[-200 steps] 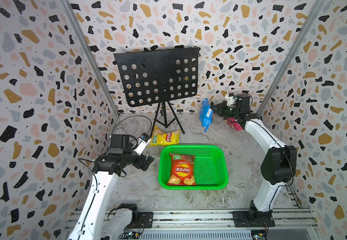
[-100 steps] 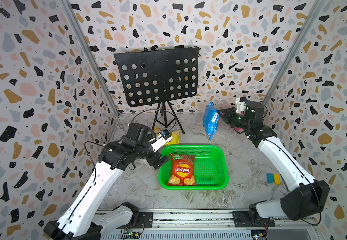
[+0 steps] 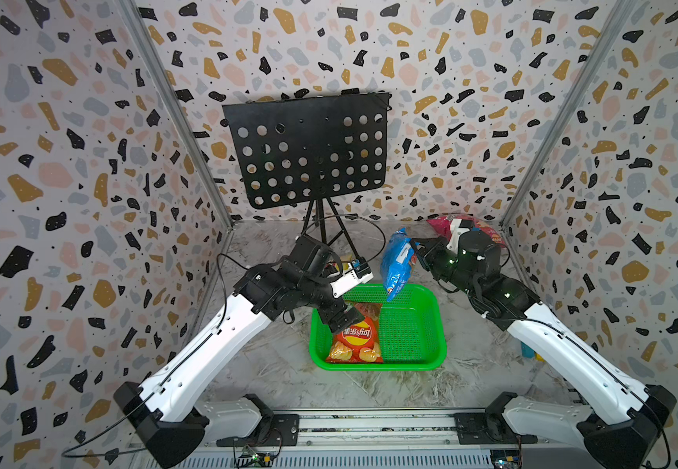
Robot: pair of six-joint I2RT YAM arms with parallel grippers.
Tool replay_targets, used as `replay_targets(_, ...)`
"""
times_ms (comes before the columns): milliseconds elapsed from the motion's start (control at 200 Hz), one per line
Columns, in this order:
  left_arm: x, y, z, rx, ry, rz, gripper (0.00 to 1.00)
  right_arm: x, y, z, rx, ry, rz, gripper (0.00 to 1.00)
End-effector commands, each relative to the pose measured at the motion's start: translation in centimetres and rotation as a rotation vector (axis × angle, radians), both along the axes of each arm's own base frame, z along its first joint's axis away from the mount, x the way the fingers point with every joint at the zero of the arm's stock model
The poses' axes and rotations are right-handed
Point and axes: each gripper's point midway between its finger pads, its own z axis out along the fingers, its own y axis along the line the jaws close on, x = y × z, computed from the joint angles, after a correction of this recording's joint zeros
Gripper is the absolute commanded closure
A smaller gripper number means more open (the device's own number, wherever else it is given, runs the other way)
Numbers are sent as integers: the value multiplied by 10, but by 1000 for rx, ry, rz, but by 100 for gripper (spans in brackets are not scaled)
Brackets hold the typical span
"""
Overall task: Put the potato chips into the basket
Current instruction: Pick up the potato chip from the center of the board.
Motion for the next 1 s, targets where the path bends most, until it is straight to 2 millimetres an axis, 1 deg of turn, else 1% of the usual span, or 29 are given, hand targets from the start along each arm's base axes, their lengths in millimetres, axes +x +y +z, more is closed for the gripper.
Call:
replay_targets(0, 2, -16, 25, -86, -33, -25, 2, -3, -10, 20, 69, 8, -113, 100)
replay_targets(100, 9, -22, 24, -88, -34, -10, 3, -6, -1, 21, 72, 21, -114, 100)
replay_targets(200, 11, -28, 23, -94, -23, -14, 4, -8, 5, 22, 92, 30, -116, 100)
replay_targets(375, 12, -35, 18, -94, -12, -24, 6, -10, 10, 30, 113, 27, -124, 100)
replay_targets(611, 21, -45, 20, -121, -12, -5, 8, -9, 17, 34, 162, 30, -123, 100)
replay_targets(756, 35, -48, 13, -112, -16, 52, 16, -9, 19, 38, 195, 38, -121, 100)
replay_targets(876, 43, -49, 10, -110, -36, 82, 22, -9, 19, 41, 218, 41, -123, 100)
replay_targets(946, 48, -48, 9, -106, -50, 95, 28, -10, 21, 42, 226, 39, -115, 100)
replay_targets(996, 51, -48, 8, -102, -58, 103, 35, -10, 20, 43, 226, 40, -116, 100)
